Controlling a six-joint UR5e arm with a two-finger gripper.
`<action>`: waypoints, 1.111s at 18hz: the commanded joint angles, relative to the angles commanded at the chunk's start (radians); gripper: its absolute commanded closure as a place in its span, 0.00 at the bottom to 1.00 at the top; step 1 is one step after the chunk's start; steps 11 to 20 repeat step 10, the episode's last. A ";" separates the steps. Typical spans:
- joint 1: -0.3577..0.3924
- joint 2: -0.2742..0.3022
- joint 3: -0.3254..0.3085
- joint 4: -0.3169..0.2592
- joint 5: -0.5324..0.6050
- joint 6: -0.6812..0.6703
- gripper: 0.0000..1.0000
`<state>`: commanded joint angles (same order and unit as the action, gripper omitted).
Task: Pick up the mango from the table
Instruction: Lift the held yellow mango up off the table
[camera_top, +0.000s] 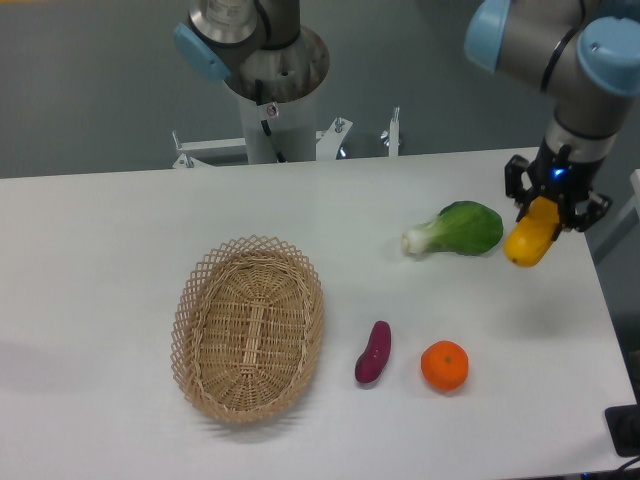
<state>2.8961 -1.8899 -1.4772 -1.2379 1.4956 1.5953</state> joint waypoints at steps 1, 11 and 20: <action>0.006 0.002 0.000 0.000 -0.002 0.000 0.46; 0.017 0.002 0.003 0.003 -0.006 0.000 0.46; 0.017 0.002 0.003 0.003 -0.006 0.000 0.46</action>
